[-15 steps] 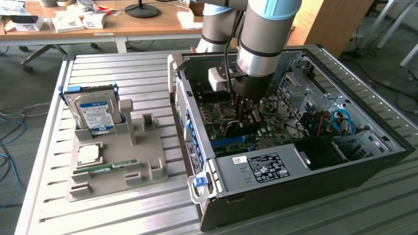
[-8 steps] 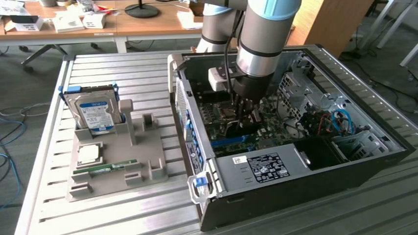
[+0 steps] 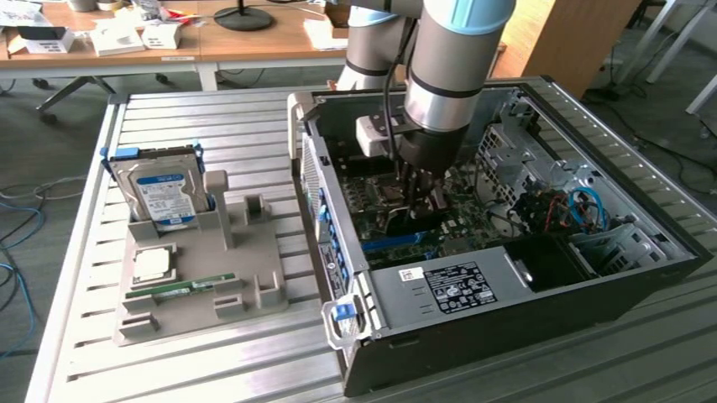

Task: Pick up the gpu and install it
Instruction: 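Insert the gpu into the slot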

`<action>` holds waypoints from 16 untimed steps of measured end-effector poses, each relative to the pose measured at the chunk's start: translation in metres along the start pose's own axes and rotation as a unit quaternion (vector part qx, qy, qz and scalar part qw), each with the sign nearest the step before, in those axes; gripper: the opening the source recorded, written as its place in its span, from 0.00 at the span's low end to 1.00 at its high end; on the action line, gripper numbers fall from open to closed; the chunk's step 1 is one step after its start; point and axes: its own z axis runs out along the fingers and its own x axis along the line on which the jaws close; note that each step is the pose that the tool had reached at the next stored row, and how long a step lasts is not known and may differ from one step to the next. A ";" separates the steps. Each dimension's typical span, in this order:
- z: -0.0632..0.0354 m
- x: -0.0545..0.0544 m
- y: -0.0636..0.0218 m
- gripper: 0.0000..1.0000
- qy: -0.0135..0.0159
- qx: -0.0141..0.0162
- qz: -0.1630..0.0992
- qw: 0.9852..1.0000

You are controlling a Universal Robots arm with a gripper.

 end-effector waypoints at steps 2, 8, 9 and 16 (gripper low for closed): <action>0.0003 0.000 0.0002 0.26 0.000 0.000 0.000 1.000; 0.0007 0.000 0.0002 0.26 0.000 0.000 0.000 1.000; 0.0007 0.000 0.0002 0.26 0.000 0.000 0.000 1.000; 0.0035 0.000 0.0003 0.26 0.000 0.000 0.000 1.000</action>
